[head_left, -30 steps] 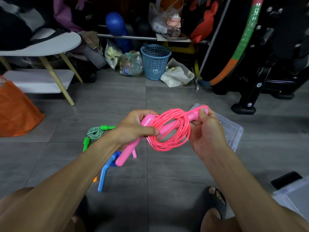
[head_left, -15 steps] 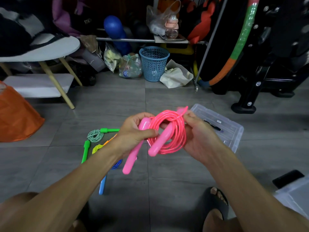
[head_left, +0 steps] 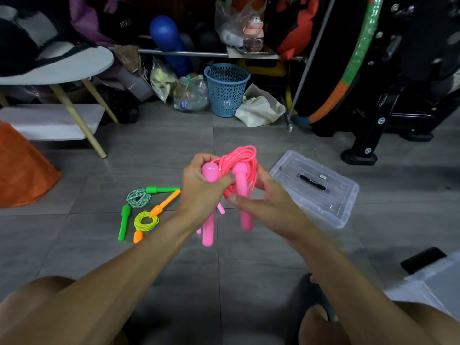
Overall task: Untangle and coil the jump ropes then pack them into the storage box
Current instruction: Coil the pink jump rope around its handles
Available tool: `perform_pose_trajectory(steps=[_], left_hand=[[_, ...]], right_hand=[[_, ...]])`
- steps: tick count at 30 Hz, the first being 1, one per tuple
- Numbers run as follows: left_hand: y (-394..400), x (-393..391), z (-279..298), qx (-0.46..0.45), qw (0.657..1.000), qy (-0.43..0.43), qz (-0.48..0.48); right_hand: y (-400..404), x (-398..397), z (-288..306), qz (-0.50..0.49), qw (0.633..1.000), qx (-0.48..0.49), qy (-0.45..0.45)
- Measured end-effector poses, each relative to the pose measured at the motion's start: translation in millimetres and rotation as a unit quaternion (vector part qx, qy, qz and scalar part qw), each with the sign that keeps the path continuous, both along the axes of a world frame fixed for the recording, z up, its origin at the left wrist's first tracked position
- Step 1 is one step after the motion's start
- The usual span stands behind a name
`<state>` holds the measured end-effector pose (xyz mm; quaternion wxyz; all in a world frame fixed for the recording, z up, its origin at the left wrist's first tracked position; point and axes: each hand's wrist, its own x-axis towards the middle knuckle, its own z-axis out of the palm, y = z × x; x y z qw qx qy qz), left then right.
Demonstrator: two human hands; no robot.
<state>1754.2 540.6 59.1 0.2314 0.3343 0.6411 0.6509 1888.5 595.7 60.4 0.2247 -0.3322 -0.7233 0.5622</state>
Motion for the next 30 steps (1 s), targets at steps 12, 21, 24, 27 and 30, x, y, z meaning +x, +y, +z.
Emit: perform_pose_trajectory(steps=[12,21,24,27,30], left_hand=[[6,-37,-8,-0.084,0.992,-0.094,-0.001],[6,48,12,-0.04,0.975,-0.106,-0.191],[8,84,15,-0.031,0.976,-0.12,-0.178],[11,110,23,-0.021,0.98,-0.125,-0.153],[16,120,24,-0.02,0.987,-0.117,-0.107]], right_hand=[[20,64,22,0.086,0.961,0.182,-0.189],[16,122,8,-0.059,0.962,0.191,-0.185],[-4,111,14,-0.098,0.989,0.106,-0.031],[3,121,19,-0.168,0.949,0.24,-0.113],[12,143,23,-0.147,0.921,0.303,-0.197]])
